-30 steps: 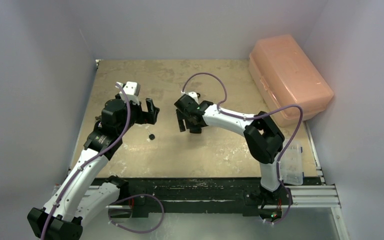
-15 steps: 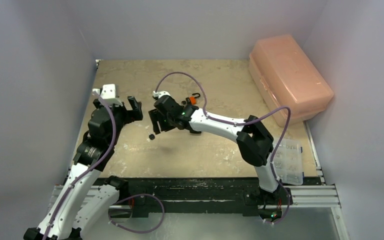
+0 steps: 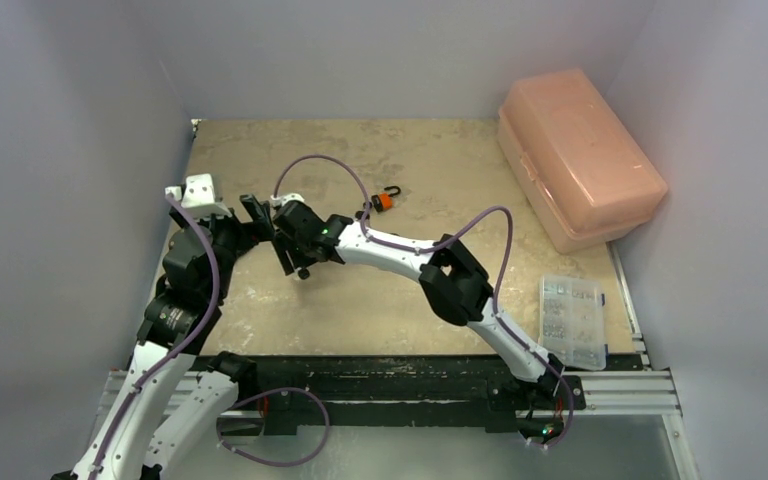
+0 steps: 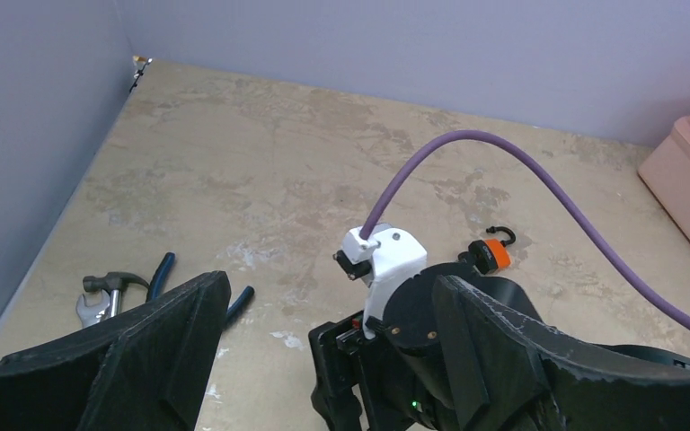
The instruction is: Unlock with the key
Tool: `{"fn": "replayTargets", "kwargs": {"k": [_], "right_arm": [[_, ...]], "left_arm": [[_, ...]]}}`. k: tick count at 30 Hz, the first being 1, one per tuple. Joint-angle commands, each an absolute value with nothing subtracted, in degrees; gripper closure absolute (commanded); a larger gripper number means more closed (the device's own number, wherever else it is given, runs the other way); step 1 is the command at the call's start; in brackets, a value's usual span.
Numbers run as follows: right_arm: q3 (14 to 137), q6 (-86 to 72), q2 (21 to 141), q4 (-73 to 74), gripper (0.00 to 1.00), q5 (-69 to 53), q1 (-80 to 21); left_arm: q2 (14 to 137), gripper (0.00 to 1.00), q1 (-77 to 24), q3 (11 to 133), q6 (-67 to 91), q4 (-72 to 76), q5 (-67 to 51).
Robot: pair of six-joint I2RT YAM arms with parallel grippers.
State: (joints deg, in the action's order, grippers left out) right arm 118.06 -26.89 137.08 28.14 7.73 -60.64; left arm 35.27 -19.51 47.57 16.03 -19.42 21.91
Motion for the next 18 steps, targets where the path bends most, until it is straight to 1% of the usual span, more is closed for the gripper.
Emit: {"fn": "replayTargets", "kwargs": {"k": [1, 11, 12, 18], "right_arm": [[124.8, -24.0, 138.4, 34.3, 0.33, 13.8, -62.3], [127.4, -23.3, 142.5, 36.9, 0.35, 15.4, -63.4], [127.8, -23.3, 143.0, 37.3, 0.37, 15.6, -63.5], [127.5, -22.9, 144.2, 38.5, 0.52, 17.1, -64.5]], "left_arm": [[34.8, 0.11, -19.1, 49.0, 16.8, -18.0, 22.7], [34.5, 0.11, -19.0, 48.9, 16.7, -18.0, 22.2], [34.6, 0.11, -18.9, 49.0, 16.7, -18.0, 22.2], [34.5, 0.11, -18.8, 48.9, 16.7, -18.0, 22.1]]}}
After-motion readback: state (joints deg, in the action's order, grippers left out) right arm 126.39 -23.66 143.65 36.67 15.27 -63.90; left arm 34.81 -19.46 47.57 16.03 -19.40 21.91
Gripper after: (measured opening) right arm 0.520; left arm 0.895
